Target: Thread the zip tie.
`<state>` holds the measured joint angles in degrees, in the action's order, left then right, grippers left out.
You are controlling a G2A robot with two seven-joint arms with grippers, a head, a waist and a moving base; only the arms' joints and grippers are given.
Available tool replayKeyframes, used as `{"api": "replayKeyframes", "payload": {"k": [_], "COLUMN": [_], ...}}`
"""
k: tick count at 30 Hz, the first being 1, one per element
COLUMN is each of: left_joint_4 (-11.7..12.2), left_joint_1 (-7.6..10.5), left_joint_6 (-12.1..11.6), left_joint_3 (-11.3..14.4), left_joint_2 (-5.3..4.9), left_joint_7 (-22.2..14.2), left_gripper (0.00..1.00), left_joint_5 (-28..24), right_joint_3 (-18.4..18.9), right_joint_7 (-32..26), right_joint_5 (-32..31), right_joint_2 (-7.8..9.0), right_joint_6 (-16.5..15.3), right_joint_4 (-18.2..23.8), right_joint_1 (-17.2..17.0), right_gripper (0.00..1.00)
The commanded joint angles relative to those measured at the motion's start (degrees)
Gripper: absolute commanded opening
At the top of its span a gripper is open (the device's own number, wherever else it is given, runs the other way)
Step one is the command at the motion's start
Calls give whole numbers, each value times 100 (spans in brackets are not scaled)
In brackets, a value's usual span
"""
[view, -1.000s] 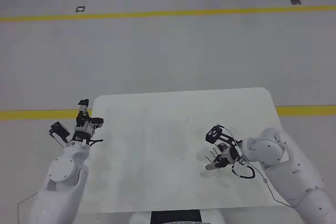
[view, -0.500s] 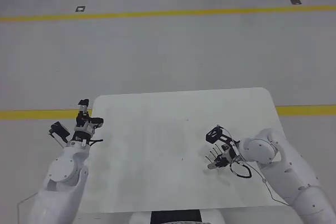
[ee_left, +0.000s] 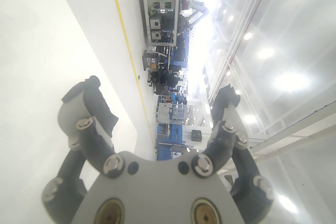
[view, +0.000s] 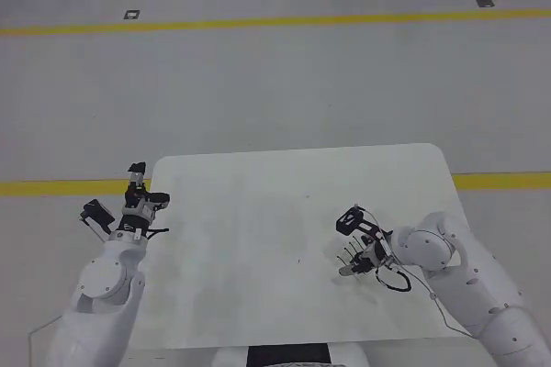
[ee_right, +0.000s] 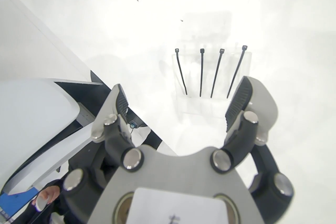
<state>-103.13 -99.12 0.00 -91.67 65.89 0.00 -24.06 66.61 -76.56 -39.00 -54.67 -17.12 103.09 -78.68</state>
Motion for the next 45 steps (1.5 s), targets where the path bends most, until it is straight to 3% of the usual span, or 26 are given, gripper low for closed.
{"api": "replayKeyframes", "payload": {"k": [1,6,9,12,45], "left_joint_4": [0,0,0,0,0], "left_joint_1": [0,0,0,0,0], "left_joint_6": [0,0,0,0,0], "left_joint_3": [0,0,0,0,0], "left_joint_2": [0,0,0,0,0], "left_joint_7": [0,0,0,0,0], "left_gripper": [100,100,100,100,100], "left_joint_5": [0,0,0,0,0], "right_joint_3": [37,111,123,126,-532], "right_joint_7": [-22,-154,-187,-165,402], "right_joint_5": [-13,3,17,22,-447], "right_joint_2": [23,82,111,142,144], "right_joint_6": [-79,-236,-236,-236,-14], "right_joint_4": [68,195,255,283,-279], "right_joint_1": [-47,-142,-172,-192,165], "right_gripper": [100,100,47,37,24]}}
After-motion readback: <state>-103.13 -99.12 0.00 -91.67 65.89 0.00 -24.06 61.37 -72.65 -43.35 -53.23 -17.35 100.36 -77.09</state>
